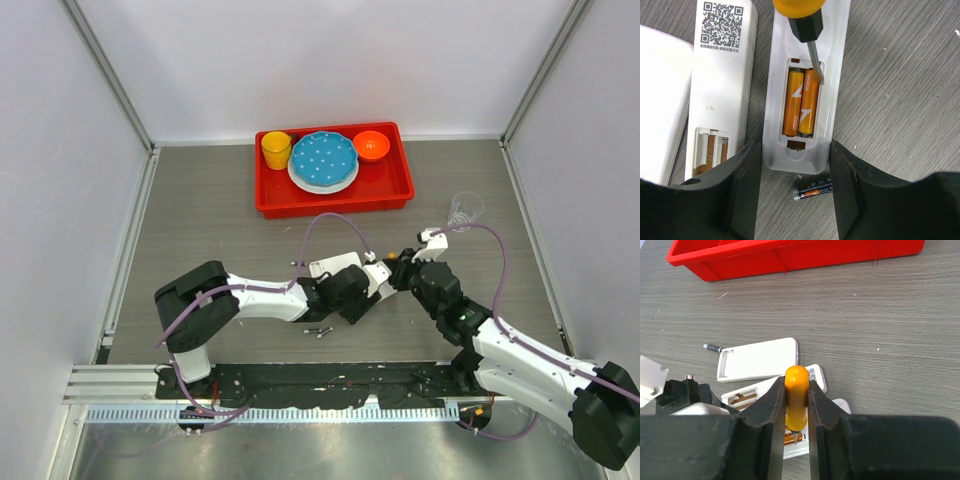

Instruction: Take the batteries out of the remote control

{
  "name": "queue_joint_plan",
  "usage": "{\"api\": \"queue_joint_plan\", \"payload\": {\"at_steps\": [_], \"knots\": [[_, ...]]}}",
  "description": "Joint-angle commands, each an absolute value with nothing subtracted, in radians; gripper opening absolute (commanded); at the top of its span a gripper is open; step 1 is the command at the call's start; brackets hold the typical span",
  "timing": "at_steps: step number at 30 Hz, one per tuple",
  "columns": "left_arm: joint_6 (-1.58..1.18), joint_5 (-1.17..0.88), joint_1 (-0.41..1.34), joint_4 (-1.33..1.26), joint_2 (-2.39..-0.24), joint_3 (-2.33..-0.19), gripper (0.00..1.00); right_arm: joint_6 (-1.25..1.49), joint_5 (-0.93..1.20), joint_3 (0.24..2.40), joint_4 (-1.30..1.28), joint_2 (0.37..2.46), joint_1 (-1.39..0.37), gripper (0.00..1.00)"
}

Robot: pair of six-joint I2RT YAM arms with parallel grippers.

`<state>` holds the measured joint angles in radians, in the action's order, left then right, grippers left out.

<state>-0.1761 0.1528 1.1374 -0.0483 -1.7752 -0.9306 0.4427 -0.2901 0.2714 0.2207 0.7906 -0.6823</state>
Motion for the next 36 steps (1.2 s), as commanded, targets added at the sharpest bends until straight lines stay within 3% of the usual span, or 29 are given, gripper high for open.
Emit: {"api": "queue_joint_plan", "payload": {"at_steps": [1, 10, 21, 26, 30, 36], "knots": [[-0.173, 0.129, 1.132, -0.057, -1.773, -0.923, 0.35, 0.393, -0.325, 0.330, 0.273, 0.830, -0.706, 0.01], [-0.173, 0.123, 1.132, -0.052, -1.773, -0.923, 0.29, 0.313, -0.559, 0.357, 0.249, 0.885, -0.842, 0.02], [-0.172, 0.114, 1.132, -0.049, -1.775, -0.927, 0.24, 0.278, -0.695, 0.380, 0.253, 0.992, -0.960, 0.01], [-0.173, 0.112, 1.132, -0.052, -1.773, -0.923, 0.15, 0.270, -0.755, 0.406, 0.210, 1.040, -1.006, 0.01], [-0.179, 0.107, 1.132, -0.057, -1.772, -0.920, 0.00, 0.288, -0.790, 0.420, 0.178, 1.084, -1.038, 0.01], [-0.193, 0.089, 1.126, -0.072, -1.763, -0.910, 0.00, 0.305, -0.798, 0.422, 0.156, 1.118, -1.063, 0.01]]}}
